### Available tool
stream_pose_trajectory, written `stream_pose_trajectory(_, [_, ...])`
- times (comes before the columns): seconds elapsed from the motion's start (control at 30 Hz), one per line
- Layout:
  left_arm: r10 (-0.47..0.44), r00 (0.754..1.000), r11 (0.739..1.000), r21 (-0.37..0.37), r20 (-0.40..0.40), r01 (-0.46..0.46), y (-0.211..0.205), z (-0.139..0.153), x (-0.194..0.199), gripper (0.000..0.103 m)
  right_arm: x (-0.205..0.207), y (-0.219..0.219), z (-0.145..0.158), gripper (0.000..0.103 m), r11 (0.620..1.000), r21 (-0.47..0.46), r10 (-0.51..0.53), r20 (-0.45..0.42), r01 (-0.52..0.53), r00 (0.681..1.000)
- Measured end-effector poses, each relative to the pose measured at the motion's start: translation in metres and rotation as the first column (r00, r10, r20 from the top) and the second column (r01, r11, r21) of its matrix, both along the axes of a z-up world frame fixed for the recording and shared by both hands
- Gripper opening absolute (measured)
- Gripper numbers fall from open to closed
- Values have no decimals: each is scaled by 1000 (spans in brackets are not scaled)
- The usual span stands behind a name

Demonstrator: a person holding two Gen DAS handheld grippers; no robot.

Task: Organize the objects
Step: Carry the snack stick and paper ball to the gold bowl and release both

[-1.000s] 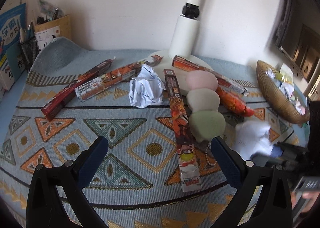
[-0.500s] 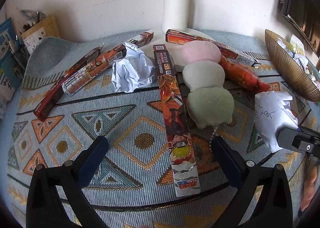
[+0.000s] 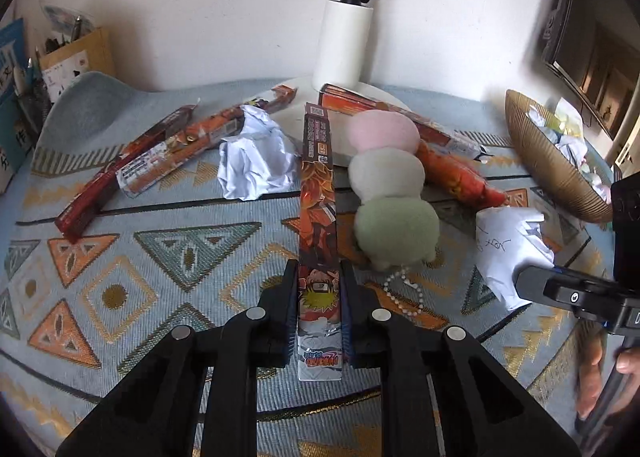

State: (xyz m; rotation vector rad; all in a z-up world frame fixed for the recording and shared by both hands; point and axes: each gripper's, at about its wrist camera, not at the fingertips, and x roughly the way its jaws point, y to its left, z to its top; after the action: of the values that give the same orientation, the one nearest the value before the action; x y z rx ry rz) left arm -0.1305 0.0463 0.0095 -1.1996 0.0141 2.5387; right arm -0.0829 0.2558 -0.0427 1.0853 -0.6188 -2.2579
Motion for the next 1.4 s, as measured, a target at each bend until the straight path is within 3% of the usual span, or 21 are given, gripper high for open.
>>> stream_pose_trajectory(0.27, [10, 999, 999, 54, -36, -8, -11, 4, 13, 15, 0, 0, 0, 48, 1000, -5, 1, 1, -1, 1000])
stream_pose_trajectory(0.47, [-3, 999, 1000, 2, -45, 3, 7, 11, 8, 15, 0, -1, 0, 48, 1000, -5, 2, 6, -2, 1000])
stream_pose_trajectory(0.6, [9, 998, 1000, 19, -59, -8, 2, 14, 9, 15, 0, 0, 0, 48, 1000, -5, -6, 2, 6, 1000])
stream_pose_trajectory(0.77, [39, 984, 999, 7, -176, -38, 0, 33, 23, 15, 4, 2, 13, 48, 999, 33, -38, -49, 40, 998])
stream_pose_trajectory(0.87, [26, 973, 1000, 9, -228, -25, 11, 62, 29, 15, 6, 8, 34, 48, 998, 40, -42, -89, 45, 995])
stream_pose_trajectory(1.0, [-43, 949, 999, 1, -313, 46, 47, 118, 33, 15, 8, 31, 76, 48, 992, 78, -82, -170, 96, 982])
stream_pose_trajectory(1.13, [-118, 932, 992, 11, -343, 129, 98, 153, 24, 15, 5, 79, 111, 48, 981, 62, -166, -213, 183, 963])
stream_pose_trajectory(1.23, [-174, 920, 982, 14, -352, 191, 138, 166, 16, 15, 6, 122, 128, 48, 953, 89, -261, -235, 289, 936])
stream_pose_trajectory(1.4, [-272, 908, 956, 22, -320, 294, 200, 161, 6, 15, 16, 184, 132, 48, 890, 137, -402, -218, 435, 890])
